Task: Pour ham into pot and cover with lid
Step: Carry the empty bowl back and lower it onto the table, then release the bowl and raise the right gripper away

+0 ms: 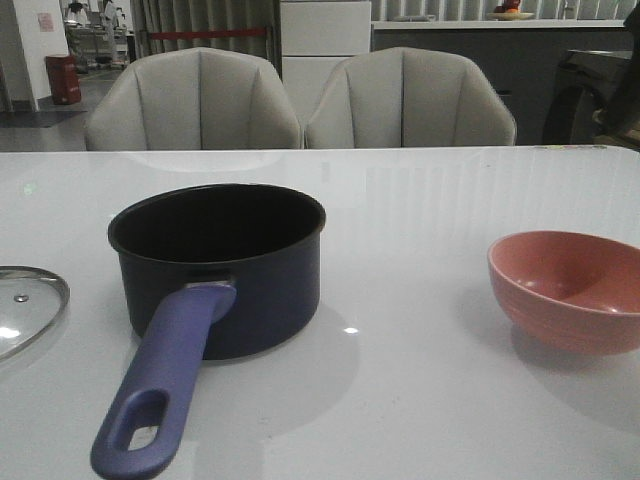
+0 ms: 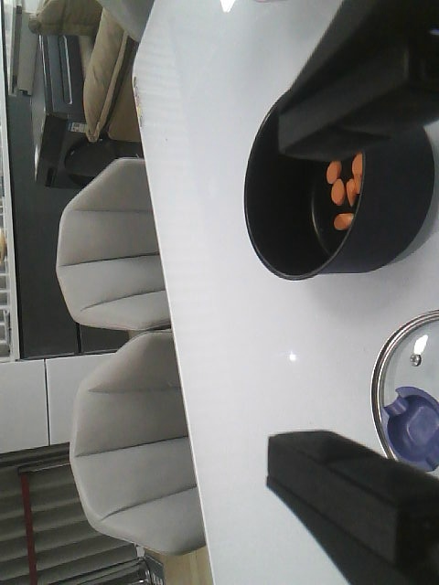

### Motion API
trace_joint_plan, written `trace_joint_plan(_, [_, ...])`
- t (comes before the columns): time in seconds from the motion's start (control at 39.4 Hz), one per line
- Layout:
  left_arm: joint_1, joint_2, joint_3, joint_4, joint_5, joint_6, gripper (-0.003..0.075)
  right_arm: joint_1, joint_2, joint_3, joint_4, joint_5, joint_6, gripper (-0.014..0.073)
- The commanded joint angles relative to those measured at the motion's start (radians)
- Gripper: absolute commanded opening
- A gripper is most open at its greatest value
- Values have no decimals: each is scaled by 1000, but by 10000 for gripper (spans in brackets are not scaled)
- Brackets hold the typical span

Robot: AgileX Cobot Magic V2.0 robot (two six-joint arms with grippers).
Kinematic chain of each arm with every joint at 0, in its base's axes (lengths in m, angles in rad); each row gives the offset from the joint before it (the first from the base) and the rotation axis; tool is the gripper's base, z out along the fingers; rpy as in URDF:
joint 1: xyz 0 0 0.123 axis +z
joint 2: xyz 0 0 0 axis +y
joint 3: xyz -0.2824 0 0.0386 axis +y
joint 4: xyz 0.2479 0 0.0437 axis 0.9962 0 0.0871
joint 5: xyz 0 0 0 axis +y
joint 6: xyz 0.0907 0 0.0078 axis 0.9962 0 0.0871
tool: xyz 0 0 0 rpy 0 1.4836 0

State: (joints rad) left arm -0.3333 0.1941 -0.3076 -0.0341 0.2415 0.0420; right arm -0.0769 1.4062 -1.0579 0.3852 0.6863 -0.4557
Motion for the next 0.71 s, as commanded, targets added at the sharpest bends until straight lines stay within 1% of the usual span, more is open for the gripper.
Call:
trace_joint_plan(0.0, [-9,10,-26,-4,-81,-1,637,14,-113,43,56,-133,-8,575])
trace_joint_plan(0.1, [-9,10,-26,-4,-81,-1,637,60,-203,131,58,-239,-14,575])
trace_joint_plan(0.28, [-9,10,-26,-4,-81,-1,637,170,-386,285,57,-426,-47,575])
trace_joint_plan(0.48, [-9,10,-26,-4,-81,-1,637,268,-640,475,59,-637,-47,575])
trace_joint_plan(0.56, [-9,10,-26,-4,-81,-1,637,284,-764,547,75,-672,-46,575])
trace_joint_plan(0.68, [-9,10,-26,-4,-81,-1,637,289,-921,643,106,-678,-46,575])
